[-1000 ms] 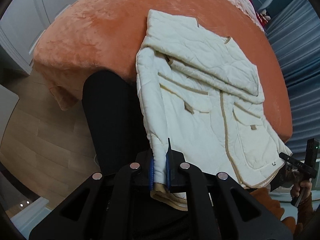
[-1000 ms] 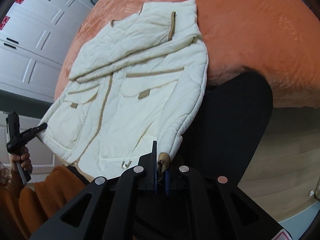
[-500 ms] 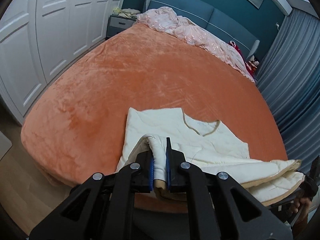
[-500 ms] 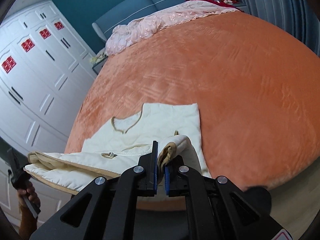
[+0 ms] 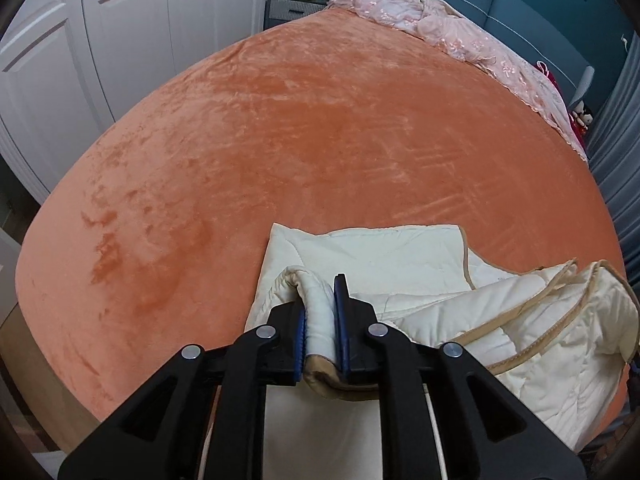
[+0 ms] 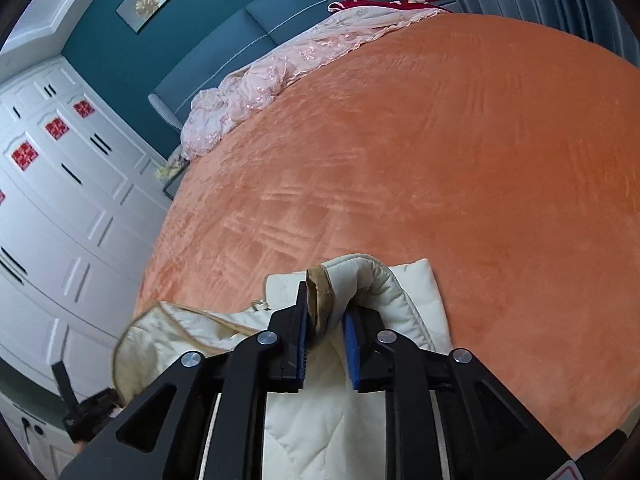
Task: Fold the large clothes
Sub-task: 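Open both grippers and release the folded jacket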
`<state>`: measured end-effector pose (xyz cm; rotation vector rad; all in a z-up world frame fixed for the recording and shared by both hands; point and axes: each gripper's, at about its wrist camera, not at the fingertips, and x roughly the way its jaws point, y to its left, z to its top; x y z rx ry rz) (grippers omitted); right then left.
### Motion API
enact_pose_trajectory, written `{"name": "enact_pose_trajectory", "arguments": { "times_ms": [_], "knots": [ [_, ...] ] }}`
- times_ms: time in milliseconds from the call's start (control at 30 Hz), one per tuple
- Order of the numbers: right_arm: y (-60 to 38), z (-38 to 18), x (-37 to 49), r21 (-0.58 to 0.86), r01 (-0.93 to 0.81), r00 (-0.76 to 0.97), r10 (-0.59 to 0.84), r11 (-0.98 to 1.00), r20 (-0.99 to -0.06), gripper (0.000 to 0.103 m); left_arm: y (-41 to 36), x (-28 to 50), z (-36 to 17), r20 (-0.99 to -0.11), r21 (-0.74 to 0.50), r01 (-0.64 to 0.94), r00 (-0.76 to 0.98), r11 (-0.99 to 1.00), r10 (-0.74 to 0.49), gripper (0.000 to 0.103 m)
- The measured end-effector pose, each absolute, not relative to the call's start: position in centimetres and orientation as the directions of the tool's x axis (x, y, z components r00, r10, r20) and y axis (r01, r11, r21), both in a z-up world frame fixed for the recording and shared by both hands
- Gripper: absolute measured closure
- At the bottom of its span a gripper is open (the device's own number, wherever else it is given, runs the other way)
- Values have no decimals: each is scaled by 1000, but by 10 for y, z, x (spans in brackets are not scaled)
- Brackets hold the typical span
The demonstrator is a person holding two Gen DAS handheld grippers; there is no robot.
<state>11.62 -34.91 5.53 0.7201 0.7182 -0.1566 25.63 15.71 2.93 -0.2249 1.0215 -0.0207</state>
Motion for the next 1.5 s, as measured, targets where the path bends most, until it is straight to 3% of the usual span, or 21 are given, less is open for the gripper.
{"name": "enact_pose_trajectory", "arguments": {
  "times_ms": [100, 167, 200, 233, 300, 333, 400, 500, 733, 867, 900, 933, 967, 1000, 1267, 1300, 1333, 1367, 1433, 1500],
  "knots": [
    [-355, 66, 107, 600, 338, 812, 97, 725, -576, 73, 171, 253, 40, -811, -304, -94, 548, 948, -206, 83],
    [-354, 79, 99, 575, 320, 844, 49, 753, -534, 55, 181, 247, 54, -767, -390, -83, 581, 917, -273, 76],
    [-353, 87, 94, 555, 309, 859, 23, 773, -511, 52, 185, 244, 63, -742, -412, -76, 606, 908, -286, 66],
    [-351, 92, 92, 532, 304, 867, 3, 790, -499, 48, 186, 240, 75, -717, -391, -87, 652, 916, -244, 43],
    [-348, 99, 92, 479, 299, 864, -21, 825, -503, 46, 191, 222, 108, -609, -312, -104, 784, 944, -115, 20],
    [-347, 101, 94, 456, 299, 857, -26, 838, -514, 46, 191, 216, 122, -559, -290, -79, 823, 954, -102, 18],
    [-344, 98, 100, 415, 301, 836, -27, 859, -549, 46, 183, 218, 139, -543, -223, -40, 835, 974, -90, 18],
    [-346, 83, 111, 373, 324, 781, -24, 870, -624, 45, 166, 236, 134, -606, -197, 42, 780, 979, -155, 18],
    [-347, 35, 141, 338, 368, 674, 3, 866, -739, 45, 123, 276, 51, -793, -165, 121, 574, 979, -204, 20],
    [-348, 15, 159, 337, 374, 641, 21, 864, -767, 46, 113, 284, 15, -832, -145, 97, 526, 985, -175, 21],
    [-348, 12, 163, 340, 375, 640, 25, 862, -768, 48, 112, 286, 11, -834, -138, 94, 526, 986, -167, 21],
    [-348, 11, 168, 350, 369, 645, 33, 861, -763, 65, 111, 289, 7, -835, -133, 91, 525, 987, -161, 21],
    [-349, 10, 172, 360, 358, 653, 44, 861, -756, 94, 110, 292, 4, -836, -126, 82, 527, 989, -151, 21],
    [-348, 10, 176, 366, 353, 657, 51, 861, -752, 103, 110, 296, 1, -837, -122, 77, 528, 990, -144, 21],
    [-347, 1, 196, 359, 392, 652, 19, 847, -758, 103, 108, 318, -32, -863, -63, 34, 500, 997, -72, 20],
    [-346, 5, 191, 362, 387, 659, 20, 848, -752, 98, 110, 315, -29, -858, -79, 30, 507, 996, -83, 21],
    [-346, 11, 185, 369, 374, 675, 23, 851, -738, 84, 114, 310, -23, -845, -102, 31, 524, 994, -103, 22],
    [-347, 16, 178, 374, 366, 691, 20, 852, -722, 57, 119, 304, -16, -832, -129, 37, 540, 991, -128, 22],
    [-350, 25, 161, 383, 346, 731, 9, 856, -682, 29, 131, 297, -6, -818, -183, 55, 545, 982, -183, 20],
    [-353, 27, 155, 364, 332, 730, 7, 870, -683, 29, 146, 293, -1, -812, -237, 53, 538, 970, -227, 16]
  ]
}}
